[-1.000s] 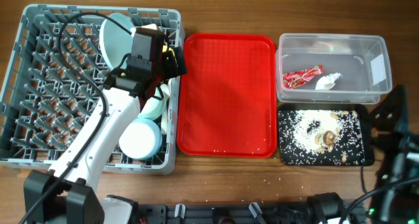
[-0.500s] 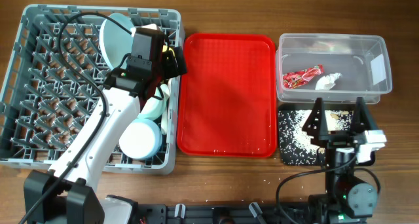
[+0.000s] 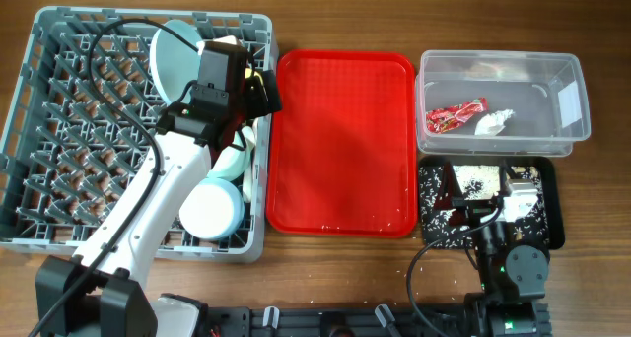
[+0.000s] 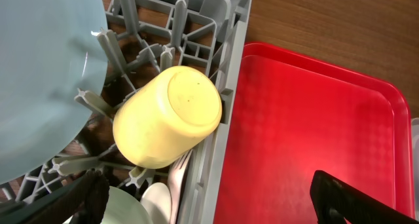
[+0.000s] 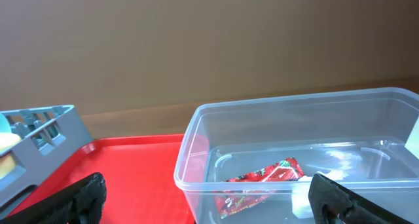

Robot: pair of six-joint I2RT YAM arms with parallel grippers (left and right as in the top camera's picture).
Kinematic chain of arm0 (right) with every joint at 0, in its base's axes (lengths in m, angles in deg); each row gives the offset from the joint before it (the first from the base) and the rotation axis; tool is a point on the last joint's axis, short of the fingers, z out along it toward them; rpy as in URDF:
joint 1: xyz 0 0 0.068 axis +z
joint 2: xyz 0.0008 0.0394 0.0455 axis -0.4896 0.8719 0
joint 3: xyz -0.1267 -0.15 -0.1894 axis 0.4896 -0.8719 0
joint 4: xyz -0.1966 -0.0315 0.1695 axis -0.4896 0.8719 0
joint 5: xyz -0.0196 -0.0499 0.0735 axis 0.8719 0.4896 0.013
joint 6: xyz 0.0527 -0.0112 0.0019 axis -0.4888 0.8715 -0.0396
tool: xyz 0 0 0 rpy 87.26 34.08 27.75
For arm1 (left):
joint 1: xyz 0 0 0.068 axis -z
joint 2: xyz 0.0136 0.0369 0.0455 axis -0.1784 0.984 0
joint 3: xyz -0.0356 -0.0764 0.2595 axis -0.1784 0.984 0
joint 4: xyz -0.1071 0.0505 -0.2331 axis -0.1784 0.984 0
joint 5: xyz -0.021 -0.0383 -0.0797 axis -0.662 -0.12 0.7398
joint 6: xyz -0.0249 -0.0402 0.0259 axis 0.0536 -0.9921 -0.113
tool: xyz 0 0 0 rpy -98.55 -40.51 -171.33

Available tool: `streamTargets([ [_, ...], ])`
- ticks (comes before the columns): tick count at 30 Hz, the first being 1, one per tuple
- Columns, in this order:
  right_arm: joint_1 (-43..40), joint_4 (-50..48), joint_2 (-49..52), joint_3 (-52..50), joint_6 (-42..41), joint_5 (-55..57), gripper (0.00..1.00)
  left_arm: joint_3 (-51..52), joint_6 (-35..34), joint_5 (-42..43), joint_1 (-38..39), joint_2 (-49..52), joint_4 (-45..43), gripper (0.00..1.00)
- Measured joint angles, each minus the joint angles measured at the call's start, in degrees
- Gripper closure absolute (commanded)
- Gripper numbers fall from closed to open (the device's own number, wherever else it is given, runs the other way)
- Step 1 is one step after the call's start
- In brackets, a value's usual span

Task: Sort waste into correct bins and load items into the dishwasher rack

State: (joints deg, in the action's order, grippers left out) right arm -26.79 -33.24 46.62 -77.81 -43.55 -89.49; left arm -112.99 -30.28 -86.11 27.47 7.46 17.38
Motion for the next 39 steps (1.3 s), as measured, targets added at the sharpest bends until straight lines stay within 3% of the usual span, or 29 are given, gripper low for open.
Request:
streamTargets([
  [24, 0.00, 0.00, 0.00, 0.00, 0.02, -0.22, 0.00, 0.00, -0.02, 0.00, 0.00, 0.00, 0.04, 0.00],
  [28, 0.00, 0.00, 0.00, 0.00, 0.00, -0.37, 0.00, 0.00, 0.00, 0.00, 0.00, -1.22, 3.28, 0.00],
  [33, 0.00, 0.00, 0.00, 0.00, 0.00, -0.39, 0.00, 0.00, -0.02, -0.02, 0.00, -13.73, 6.40, 0.00],
  [39, 0.00, 0.02, -0.07, 0.00, 0.02, -0.39, 0.00, 3.61, -0.02, -0.39, -0.02, -38.01, 11.02, 0.00],
])
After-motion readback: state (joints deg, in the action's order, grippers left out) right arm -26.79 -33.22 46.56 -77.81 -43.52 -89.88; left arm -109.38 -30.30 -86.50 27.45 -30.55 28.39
